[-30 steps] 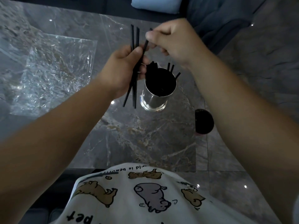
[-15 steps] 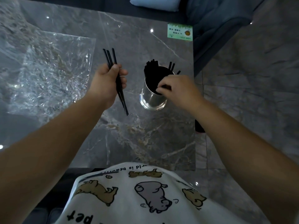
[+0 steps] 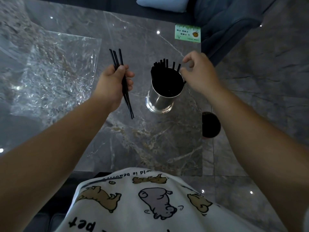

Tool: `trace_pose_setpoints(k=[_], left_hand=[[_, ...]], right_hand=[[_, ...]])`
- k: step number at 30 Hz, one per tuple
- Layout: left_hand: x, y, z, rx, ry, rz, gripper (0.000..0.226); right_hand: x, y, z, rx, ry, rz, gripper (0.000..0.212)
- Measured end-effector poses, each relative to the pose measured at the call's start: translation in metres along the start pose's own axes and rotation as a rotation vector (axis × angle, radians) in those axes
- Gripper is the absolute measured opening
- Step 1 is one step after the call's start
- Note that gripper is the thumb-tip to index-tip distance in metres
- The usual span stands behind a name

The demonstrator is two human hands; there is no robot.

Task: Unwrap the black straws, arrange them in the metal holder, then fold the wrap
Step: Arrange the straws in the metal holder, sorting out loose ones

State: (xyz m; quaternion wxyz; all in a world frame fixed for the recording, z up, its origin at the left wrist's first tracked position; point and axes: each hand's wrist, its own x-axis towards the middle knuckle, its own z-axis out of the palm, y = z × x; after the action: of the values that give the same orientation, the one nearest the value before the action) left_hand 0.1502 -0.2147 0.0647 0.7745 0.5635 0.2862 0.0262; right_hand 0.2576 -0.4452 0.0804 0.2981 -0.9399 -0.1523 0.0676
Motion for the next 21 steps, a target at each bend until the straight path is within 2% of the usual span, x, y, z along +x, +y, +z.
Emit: trace_pose_setpoints(k=[4,7,10,15,21], left_hand=[[-0.002,0.0,-0.001,0.014,0.002,-0.003,0.016],[-0.003,-0.001,0.0,0.029,0.002,-0.011,0.016],[-0.004,-0.002,0.003,0.039,0.003,-0.008,0.016],[-0.004,-0.002,0.004,0.043,0.003,-0.008,0.016],[-0.006,-0.001,0.0,0.058,-0.007,-0.002,0.017]], right_hand=[[0.005,-0.007,0.003,-0.019,-0.13,-0.102,0.05],[0.012,-0.012,0.006,-0.041,-0.216,-0.126,0.057],[0.022,-0.018,0.011,-0.009,-0.258,-0.114,0.05],[0.029,-0.017,0.014,0.029,-0.268,-0.093,0.014],[0.028,-0.003,0.005,0.144,-0.26,0.014,0.012]])
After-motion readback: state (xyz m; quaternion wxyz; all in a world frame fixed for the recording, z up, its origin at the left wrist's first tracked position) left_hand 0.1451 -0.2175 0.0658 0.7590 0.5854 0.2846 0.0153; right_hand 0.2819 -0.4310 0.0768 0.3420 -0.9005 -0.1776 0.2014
